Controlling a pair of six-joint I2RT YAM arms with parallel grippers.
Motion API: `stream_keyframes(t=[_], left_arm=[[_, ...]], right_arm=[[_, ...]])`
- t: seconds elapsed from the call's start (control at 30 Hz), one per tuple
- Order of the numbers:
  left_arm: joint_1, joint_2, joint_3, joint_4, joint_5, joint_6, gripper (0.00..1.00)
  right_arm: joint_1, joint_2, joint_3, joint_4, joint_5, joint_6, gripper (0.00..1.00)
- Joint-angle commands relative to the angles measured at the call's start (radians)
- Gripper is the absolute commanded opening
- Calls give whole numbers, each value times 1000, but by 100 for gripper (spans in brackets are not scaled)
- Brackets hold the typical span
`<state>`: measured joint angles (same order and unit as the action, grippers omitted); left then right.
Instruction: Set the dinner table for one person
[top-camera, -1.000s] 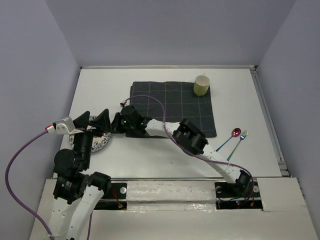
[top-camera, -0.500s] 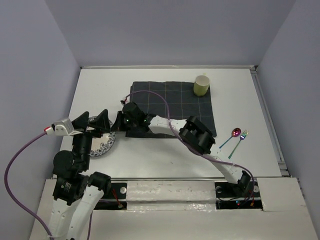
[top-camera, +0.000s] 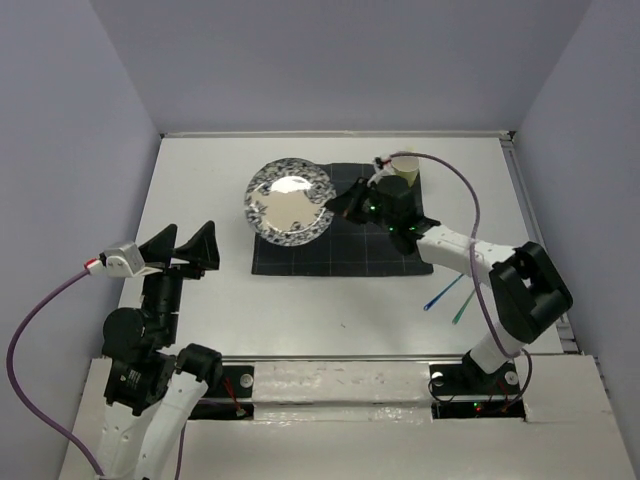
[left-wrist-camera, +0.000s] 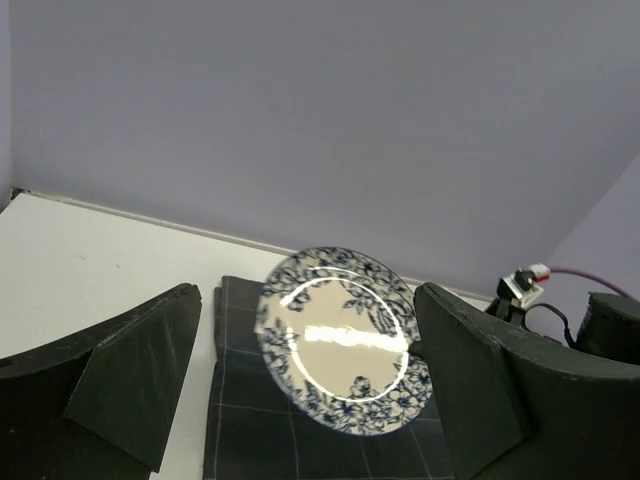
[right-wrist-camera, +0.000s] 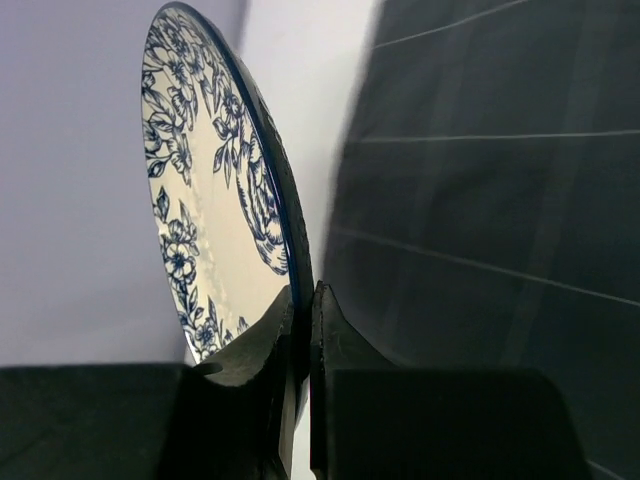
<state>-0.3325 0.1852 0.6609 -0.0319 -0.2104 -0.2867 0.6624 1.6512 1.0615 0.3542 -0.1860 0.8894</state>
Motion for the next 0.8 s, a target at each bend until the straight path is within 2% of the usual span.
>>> stream_keyframes(t=[0.0, 0.1, 0.3, 0.77], left_arm=[[-10, -9, -12, 59, 28, 3, 99], [-13, -7, -14, 61, 37, -2, 99], [-19, -1, -17, 67, 55, -2, 99], [-17, 10, -18, 69, 60, -2, 99]], right_arm=[[-124, -111, -168, 173, 19, 63, 0], [-213, -152, -236, 187, -10, 69, 0], [-322, -120, -238, 186, -59, 57, 0], [-340, 82, -170, 195, -139, 69, 0]])
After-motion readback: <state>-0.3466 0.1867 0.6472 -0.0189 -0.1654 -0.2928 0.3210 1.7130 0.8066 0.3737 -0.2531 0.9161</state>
